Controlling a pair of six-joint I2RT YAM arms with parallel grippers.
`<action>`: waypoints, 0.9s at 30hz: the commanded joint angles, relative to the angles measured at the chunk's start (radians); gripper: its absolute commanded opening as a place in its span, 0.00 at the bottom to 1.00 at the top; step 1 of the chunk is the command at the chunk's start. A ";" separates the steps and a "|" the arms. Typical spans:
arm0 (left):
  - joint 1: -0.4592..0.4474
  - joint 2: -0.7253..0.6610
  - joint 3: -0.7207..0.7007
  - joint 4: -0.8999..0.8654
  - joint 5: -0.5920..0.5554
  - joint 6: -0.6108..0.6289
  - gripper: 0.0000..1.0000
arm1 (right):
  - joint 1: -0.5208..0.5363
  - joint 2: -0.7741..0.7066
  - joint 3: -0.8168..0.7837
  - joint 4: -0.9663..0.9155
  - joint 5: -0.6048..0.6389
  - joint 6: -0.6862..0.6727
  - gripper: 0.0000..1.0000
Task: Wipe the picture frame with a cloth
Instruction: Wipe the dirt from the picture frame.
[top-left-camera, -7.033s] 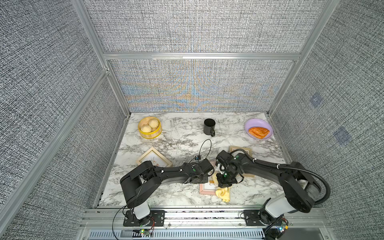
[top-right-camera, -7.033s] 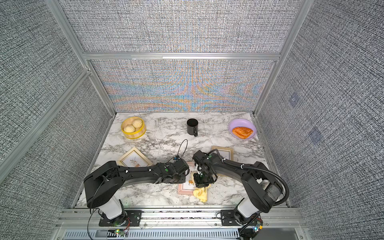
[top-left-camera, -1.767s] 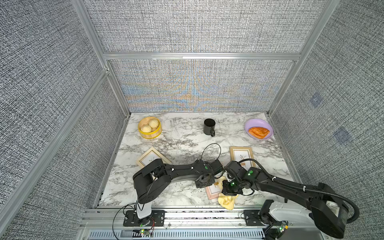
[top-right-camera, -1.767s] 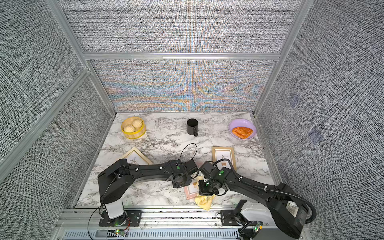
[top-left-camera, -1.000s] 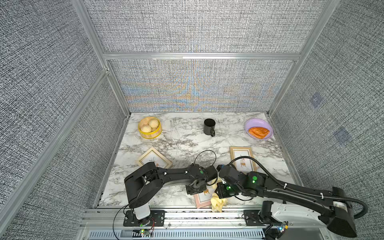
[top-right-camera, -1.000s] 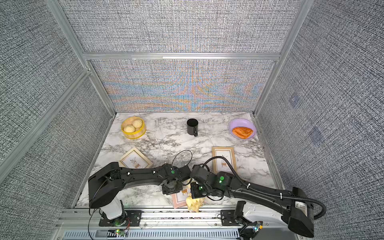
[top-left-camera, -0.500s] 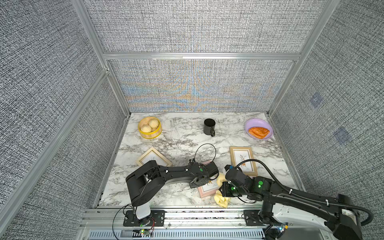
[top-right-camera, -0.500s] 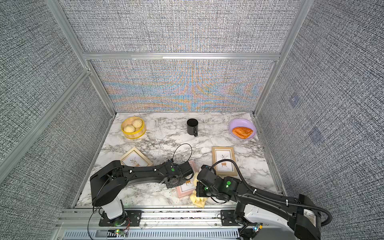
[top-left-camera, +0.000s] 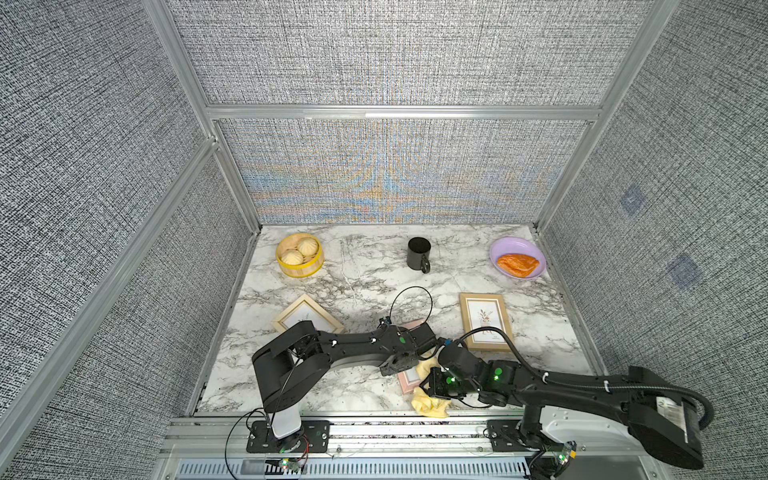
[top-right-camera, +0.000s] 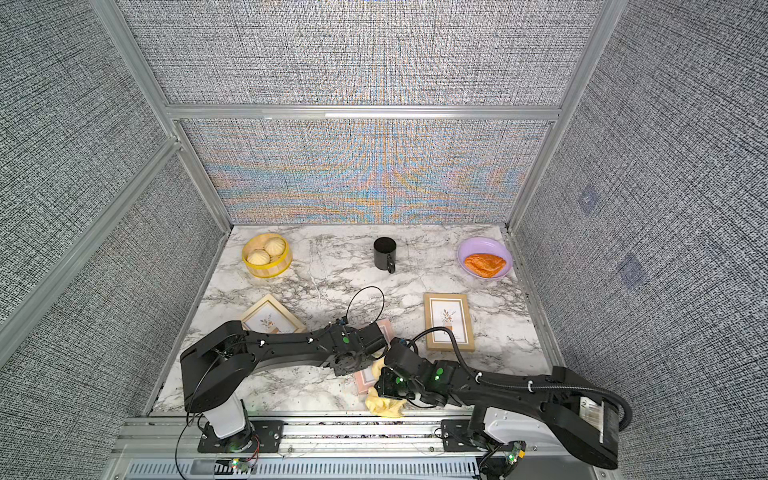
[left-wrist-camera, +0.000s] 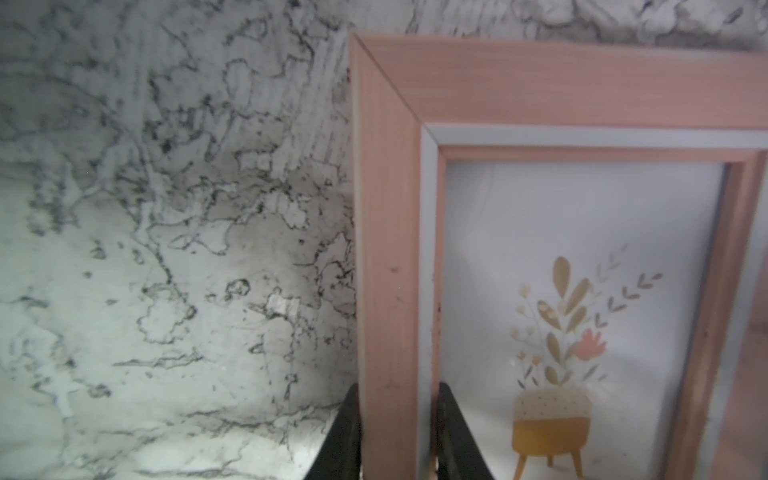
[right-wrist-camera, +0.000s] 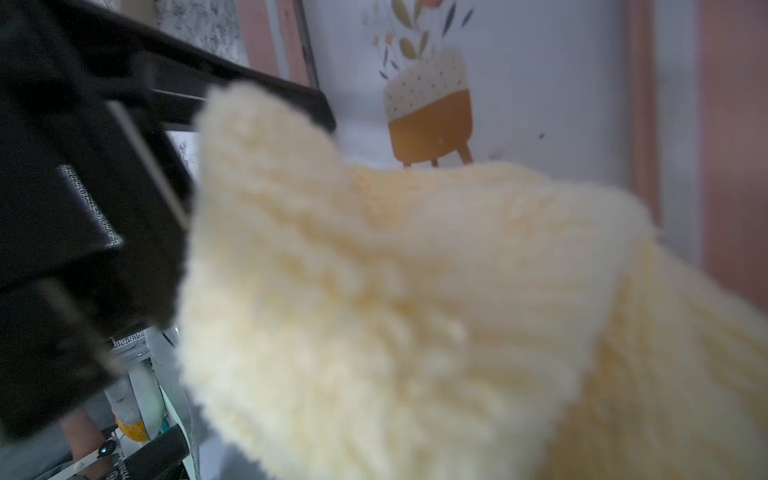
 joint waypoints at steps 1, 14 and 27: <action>0.004 0.006 -0.019 0.045 0.008 -0.030 0.00 | 0.008 0.059 0.025 0.098 -0.032 0.026 0.00; 0.010 0.013 -0.053 0.073 0.042 -0.032 0.00 | -0.219 -0.170 -0.064 -0.170 -0.005 -0.087 0.00; 0.013 0.026 -0.042 0.092 0.055 -0.036 0.00 | -0.032 0.226 0.091 0.132 -0.096 -0.019 0.00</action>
